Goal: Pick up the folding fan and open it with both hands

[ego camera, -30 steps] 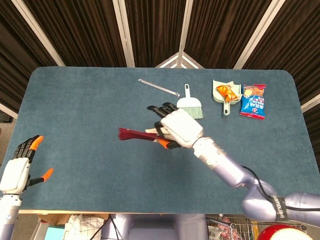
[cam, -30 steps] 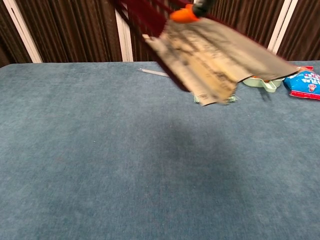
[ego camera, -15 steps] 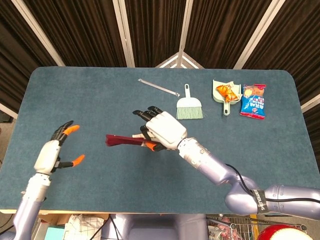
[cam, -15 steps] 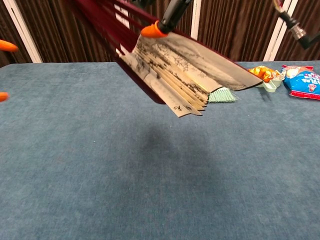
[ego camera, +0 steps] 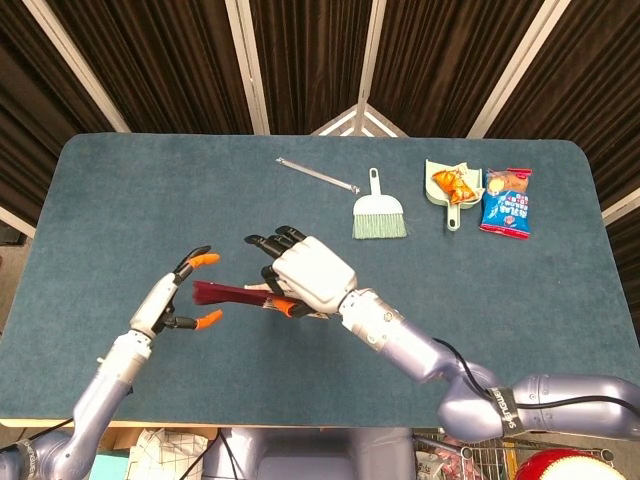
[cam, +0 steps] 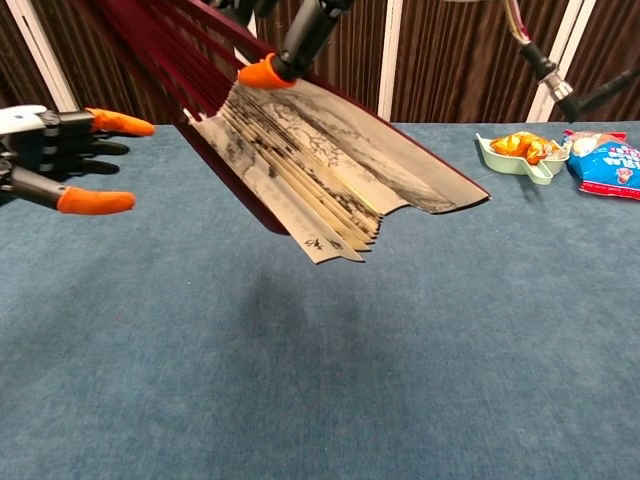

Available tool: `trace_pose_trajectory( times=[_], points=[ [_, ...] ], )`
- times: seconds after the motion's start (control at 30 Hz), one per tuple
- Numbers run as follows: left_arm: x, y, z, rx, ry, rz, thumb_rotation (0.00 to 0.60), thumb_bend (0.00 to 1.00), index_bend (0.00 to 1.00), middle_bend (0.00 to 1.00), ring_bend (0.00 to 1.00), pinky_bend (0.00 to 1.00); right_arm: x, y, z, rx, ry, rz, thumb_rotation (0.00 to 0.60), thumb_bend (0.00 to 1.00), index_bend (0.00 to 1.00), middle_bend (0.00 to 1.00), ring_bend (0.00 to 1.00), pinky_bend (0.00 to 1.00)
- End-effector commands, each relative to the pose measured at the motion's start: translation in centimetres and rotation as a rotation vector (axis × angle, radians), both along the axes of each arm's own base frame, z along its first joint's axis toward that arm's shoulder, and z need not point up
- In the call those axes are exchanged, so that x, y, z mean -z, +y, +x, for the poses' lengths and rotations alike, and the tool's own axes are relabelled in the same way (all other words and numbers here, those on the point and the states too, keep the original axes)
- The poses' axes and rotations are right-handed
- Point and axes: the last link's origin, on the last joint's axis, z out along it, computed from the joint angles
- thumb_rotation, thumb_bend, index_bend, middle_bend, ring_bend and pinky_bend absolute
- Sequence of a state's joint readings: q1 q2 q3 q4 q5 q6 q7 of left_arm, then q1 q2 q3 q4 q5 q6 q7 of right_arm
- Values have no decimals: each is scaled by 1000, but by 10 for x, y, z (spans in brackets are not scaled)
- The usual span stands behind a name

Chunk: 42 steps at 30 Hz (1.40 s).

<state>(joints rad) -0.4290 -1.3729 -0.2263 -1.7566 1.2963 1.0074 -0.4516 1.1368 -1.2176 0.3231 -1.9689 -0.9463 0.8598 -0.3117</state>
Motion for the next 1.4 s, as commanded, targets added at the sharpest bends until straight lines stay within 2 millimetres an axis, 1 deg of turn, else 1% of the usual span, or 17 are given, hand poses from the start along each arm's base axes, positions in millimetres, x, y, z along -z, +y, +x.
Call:
trace_pose_trajectory(
  times=[0.03,0.4,0.73,0.8,0.9,1.03,1.2,1.3,1.4],
  points=[
    [7,5,6,-4,-49,-51,600,330,223,25,0,34,2,5,5,-12,0,4,600,460,693,132,207,151],
    [26,17,17,18,-112,-127,600,330,267,40,0,34,5,20,14,-39,-8,15,600,463,692,132,207,161],
    [43,13,30,51,-136,-197,600,330,270,39,0,34,0,24,15,-41,-11,4,600,464,692,132,207,161],
    [44,13,32,52,-140,-198,600,330,284,39,0,34,-1,24,15,-41,-9,1,600,465,692,132,207,161],
    [47,14,38,61,-151,-194,600,351,348,45,0,34,-4,25,14,-41,-13,-1,600,465,692,132,207,161],
    [51,14,44,61,-157,-184,600,440,445,64,0,34,-7,26,11,-37,-19,-1,600,465,692,132,207,161],
    [53,14,46,52,-145,-179,600,552,585,91,0,35,-9,25,6,-31,-20,1,600,466,693,132,207,161],
    [54,15,46,44,-139,-162,600,579,624,108,0,35,-11,24,3,-28,-20,-2,600,465,693,132,207,161],
    [53,16,45,36,-134,-155,600,583,635,111,0,35,-14,22,-1,-19,-23,-6,600,465,692,132,207,161]
  ],
)
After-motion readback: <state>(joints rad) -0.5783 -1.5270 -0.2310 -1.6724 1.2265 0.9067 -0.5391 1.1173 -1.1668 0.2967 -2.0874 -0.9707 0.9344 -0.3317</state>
